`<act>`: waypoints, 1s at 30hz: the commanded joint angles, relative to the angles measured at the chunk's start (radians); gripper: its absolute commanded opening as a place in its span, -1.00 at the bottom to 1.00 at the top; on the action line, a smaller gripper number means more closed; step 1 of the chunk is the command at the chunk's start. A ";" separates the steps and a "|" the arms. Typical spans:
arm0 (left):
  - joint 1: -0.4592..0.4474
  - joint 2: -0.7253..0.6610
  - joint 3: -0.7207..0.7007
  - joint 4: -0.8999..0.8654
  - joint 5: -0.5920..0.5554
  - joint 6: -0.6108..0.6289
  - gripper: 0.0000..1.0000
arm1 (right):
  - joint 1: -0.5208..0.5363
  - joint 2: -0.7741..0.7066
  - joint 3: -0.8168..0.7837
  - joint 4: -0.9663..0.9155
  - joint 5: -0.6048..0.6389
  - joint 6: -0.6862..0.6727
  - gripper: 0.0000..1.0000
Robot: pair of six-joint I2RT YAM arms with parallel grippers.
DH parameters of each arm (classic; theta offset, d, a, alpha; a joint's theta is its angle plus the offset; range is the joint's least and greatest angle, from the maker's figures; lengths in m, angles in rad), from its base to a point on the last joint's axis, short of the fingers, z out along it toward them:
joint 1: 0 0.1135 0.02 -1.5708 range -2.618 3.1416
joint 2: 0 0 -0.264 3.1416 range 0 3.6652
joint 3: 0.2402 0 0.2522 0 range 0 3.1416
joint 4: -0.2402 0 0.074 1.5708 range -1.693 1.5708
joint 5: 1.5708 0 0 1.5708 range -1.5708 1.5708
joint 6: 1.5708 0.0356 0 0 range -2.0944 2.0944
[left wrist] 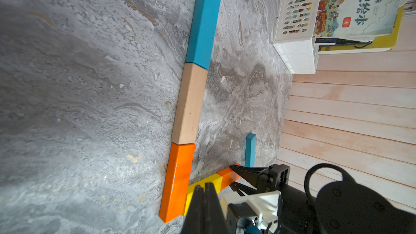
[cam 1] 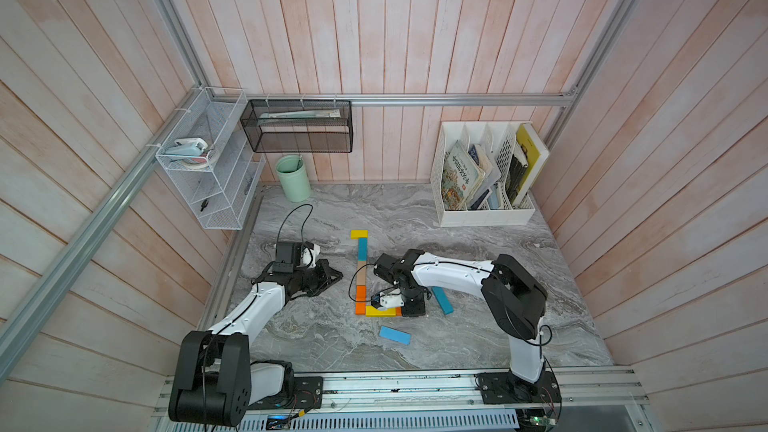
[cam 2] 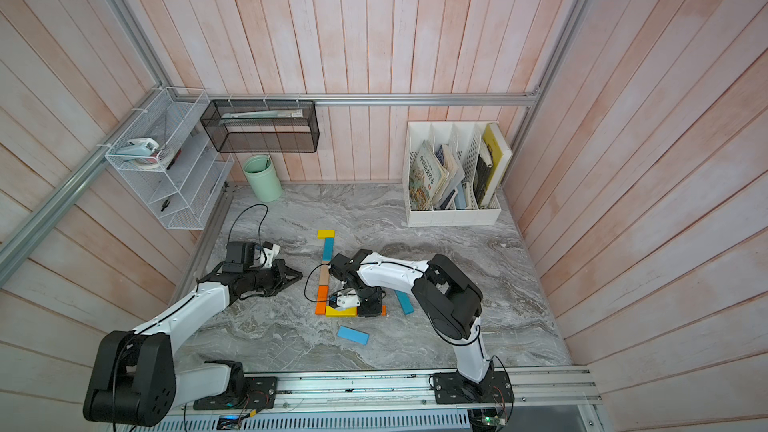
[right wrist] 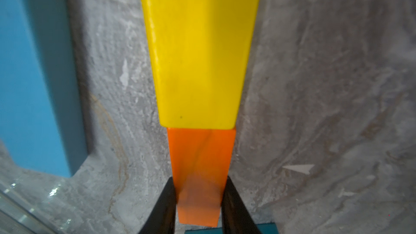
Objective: Assemble a giraffe with building blocks
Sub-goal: Assemble the building block at the center of the board.
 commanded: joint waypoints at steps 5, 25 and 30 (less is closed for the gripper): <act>0.007 -0.014 -0.011 0.001 -0.008 0.020 -1.00 | 0.014 0.029 -0.037 0.000 -0.020 0.020 -0.39; 0.009 -0.029 -0.015 -0.009 -0.011 0.023 -1.00 | -0.029 -0.146 -0.043 0.077 0.157 0.215 0.96; 0.008 -0.048 -0.014 -0.009 0.002 0.031 -0.93 | -0.138 -0.197 0.103 -0.059 0.232 0.706 0.96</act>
